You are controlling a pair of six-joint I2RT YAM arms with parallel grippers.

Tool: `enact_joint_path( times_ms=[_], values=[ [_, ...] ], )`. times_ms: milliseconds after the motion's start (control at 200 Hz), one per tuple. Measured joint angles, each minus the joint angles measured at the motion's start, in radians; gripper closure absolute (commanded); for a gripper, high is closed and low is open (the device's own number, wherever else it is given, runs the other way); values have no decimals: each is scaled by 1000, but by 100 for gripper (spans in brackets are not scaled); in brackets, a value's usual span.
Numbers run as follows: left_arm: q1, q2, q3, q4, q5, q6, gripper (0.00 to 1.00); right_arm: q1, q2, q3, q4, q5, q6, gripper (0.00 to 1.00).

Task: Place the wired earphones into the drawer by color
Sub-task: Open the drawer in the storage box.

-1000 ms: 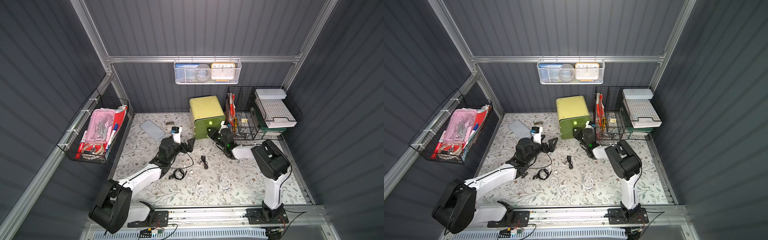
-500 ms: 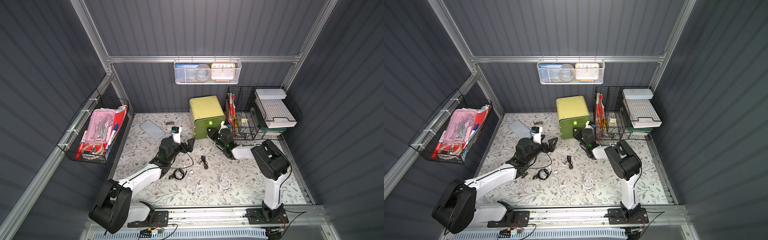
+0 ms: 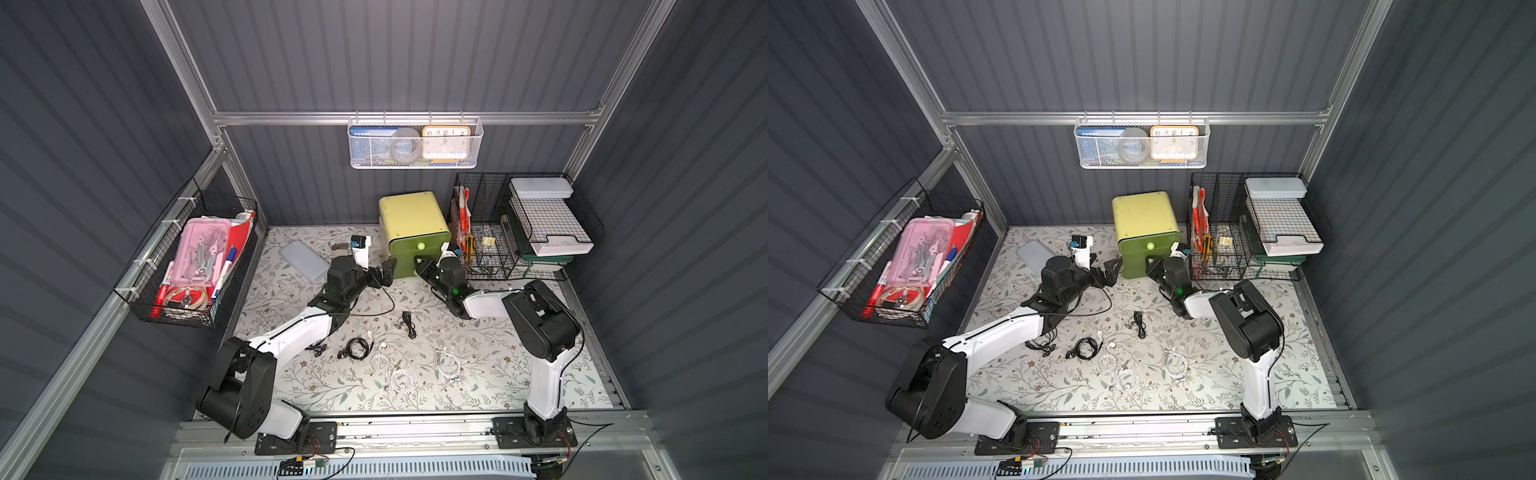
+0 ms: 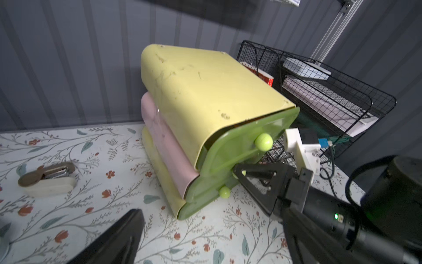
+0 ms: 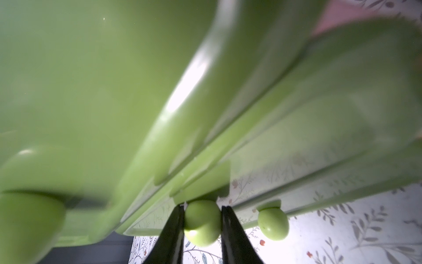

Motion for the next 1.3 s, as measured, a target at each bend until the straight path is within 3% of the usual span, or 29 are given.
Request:
enact_joint_path(
  times_ms=[465,871,1296],
  values=[
    [0,225,199,-87,-45,0,1,3,0,0,-1,4,0,73],
    [16,293,289,-127,-75,-1,1,3,-2,0,-3,4,0,73],
    [16,298,296,-133,-75,-5,1,12,-53,-42,-31,4,1,73]
  ],
)
